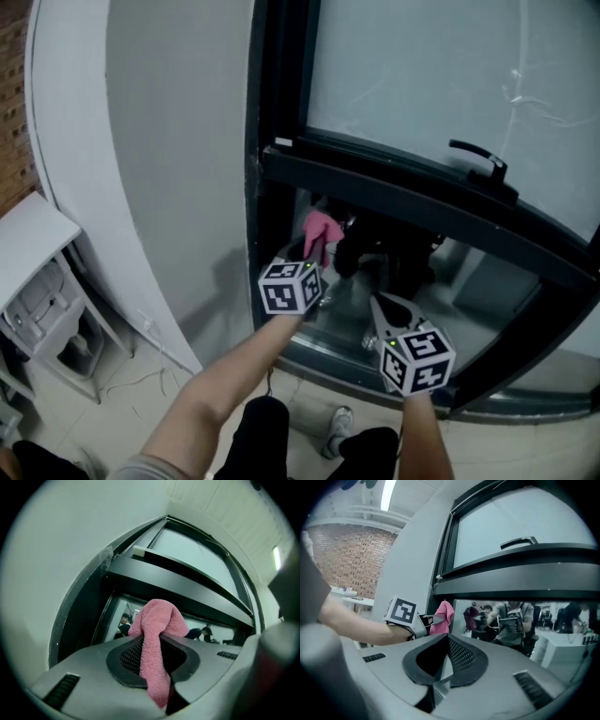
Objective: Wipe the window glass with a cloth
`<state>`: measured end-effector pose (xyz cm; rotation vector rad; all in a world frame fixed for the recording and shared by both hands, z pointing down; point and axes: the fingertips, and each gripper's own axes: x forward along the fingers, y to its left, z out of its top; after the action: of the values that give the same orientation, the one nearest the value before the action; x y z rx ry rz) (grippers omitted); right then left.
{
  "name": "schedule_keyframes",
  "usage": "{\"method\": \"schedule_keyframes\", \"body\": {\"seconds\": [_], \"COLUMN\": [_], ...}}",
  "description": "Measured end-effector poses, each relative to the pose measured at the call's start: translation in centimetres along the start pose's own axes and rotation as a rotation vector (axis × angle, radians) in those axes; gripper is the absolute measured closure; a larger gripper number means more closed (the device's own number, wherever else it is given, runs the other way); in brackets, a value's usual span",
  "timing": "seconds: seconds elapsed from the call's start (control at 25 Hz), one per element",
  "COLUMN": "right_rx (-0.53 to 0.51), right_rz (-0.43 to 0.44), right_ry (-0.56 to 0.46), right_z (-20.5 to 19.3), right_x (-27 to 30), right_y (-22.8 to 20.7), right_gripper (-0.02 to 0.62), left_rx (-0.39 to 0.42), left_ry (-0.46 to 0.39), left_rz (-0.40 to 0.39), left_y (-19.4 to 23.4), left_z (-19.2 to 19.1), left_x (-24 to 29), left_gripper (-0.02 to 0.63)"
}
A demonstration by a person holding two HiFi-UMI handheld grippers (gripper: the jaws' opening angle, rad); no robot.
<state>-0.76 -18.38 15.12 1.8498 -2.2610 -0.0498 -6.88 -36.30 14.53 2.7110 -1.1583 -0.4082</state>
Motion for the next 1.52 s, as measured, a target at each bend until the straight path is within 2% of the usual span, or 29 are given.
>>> {"method": "schedule_keyframes", "body": {"seconds": [0.32,0.68,0.84,1.12,1.52], "right_rx": [0.006,0.037,0.061,0.074,0.077], "right_rz": [-0.03,-0.071,-0.069,-0.101,-0.126], "right_ry": [-0.061,-0.117,-0.134,-0.122,-0.099], "right_z": [0.3,-0.7,-1.6,-3.2,-3.6], "right_x": [-2.3,-4.2,-4.6,-7.1,-8.1], "right_y": [-0.2,-0.9,-0.7,-1.5,-2.0], "right_gripper": [0.597,0.597,0.597,0.597,0.598], "left_rx": [0.181,0.33,0.395,0.414,0.368], "left_ry": [0.023,0.049,0.097,0.116,0.155], "left_rz": [-0.211,-0.403,-0.425,-0.455,-0.458], "left_y": [-6.8,-13.2,-13.9,-16.3,-16.9], "left_z": [0.3,-0.6,-2.0,-3.6,-5.1], "left_x": [-4.9,-9.3,-10.8,-12.1,-12.9], "left_gripper": [0.551,0.551,0.549,0.549,0.549]}}
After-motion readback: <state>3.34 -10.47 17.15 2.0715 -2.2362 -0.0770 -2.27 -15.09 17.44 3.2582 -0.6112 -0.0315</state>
